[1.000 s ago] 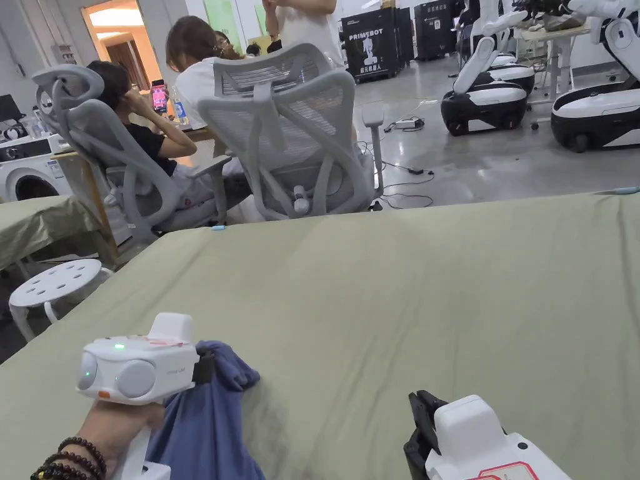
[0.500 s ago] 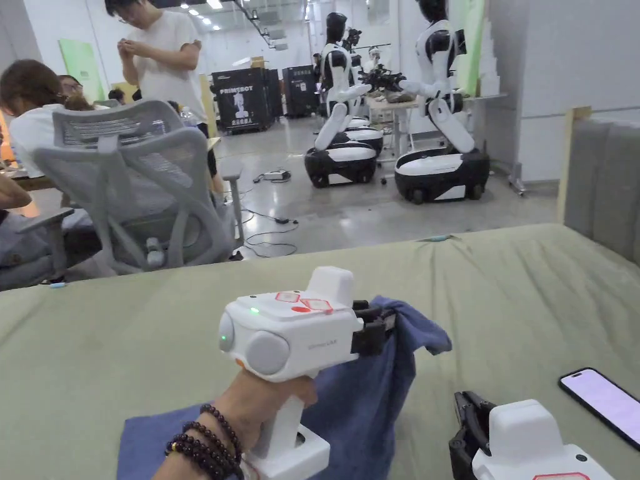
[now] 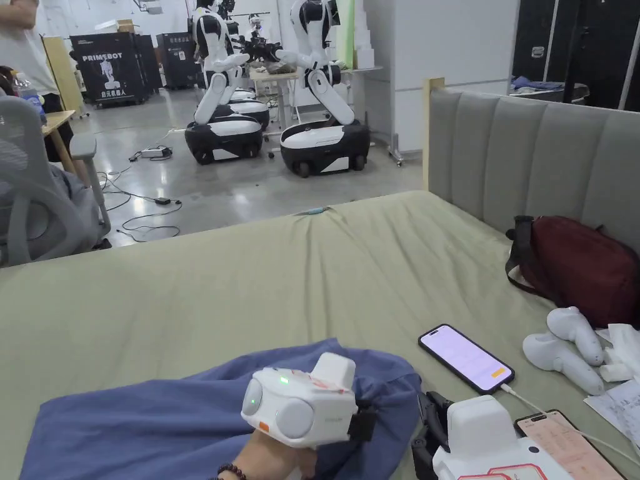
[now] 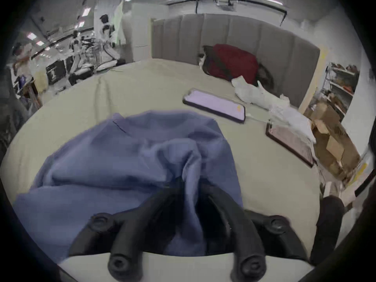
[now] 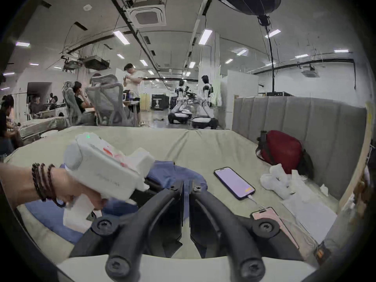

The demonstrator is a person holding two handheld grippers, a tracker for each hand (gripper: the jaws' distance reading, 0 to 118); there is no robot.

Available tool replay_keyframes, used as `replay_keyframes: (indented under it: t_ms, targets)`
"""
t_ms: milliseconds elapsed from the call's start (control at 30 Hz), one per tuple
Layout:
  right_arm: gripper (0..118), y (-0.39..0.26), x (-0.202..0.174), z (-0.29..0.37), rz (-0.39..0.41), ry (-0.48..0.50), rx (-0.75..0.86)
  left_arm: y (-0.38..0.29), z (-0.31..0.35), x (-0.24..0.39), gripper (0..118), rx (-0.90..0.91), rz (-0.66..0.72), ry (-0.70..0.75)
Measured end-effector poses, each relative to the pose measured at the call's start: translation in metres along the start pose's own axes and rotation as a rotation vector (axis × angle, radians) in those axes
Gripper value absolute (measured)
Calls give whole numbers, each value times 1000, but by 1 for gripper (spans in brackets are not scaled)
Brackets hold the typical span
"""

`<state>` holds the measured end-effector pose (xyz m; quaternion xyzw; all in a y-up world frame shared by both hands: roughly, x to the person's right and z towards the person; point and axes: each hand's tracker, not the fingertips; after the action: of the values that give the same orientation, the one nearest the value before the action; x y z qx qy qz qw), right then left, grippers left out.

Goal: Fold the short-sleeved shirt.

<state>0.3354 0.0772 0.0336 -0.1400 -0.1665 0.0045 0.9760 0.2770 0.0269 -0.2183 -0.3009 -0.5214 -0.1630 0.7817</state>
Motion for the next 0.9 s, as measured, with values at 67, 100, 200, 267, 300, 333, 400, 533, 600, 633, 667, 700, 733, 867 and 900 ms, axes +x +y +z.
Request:
replay_keyframes:
  t_ms: [67, 100, 200, 267, 300, 333, 400, 533, 600, 633, 667, 700, 733, 867, 900]
  targets:
    - [7, 2, -6, 0, -2, 14, -1, 9, 21, -1, 74, 90, -40, 125]
    - [7, 5, -9, -2, -3, 24, -1, 10, 37, -7, 110, 128, -37, 166]
    - [7, 14, -24, 0, 13, 54, 12, 7, 105, -14, 107, 234, 49, 212]
    - [8, 18, -36, 0, 30, 82, 28, -9, 148, -24, 106, 290, 119, 286]
    - [8, 20, -43, 0, 34, 93, 30, -19, 171, -36, 101, 325, 139, 325]
    - [8, 22, -50, -1, 42, 110, 32, -32, 194, -42, 91, 357, 148, 376]
    - [9, 26, -62, -3, 61, 137, 42, -53, 229, -52, 48, 376, 159, 488]
    - [9, 31, -85, -6, 67, 174, 42, -83, 277, -82, 0, 358, 186, 631]
    - [9, 34, -94, -8, 60, 185, 45, -87, 292, -95, 0, 350, 220, 633]
    - [9, 35, -98, -10, 60, 187, 47, -87, 296, -103, 0, 348, 222, 626]
    - [9, 37, -101, -11, 64, 190, 49, -86, 298, -109, 0, 344, 220, 630]
    - [9, 38, -105, -13, 70, 192, 52, -82, 299, -115, 0, 328, 211, 655]
    - [9, 39, -107, -14, 74, 193, 53, -79, 297, -126, 0, 317, 205, 659]
    - [9, 40, -111, -23, 84, 200, 53, -67, 268, -190, 20, 192, 334, 640]
    - [9, 38, -111, -24, 87, 197, 53, -66, 254, -210, 26, 132, 359, 653]
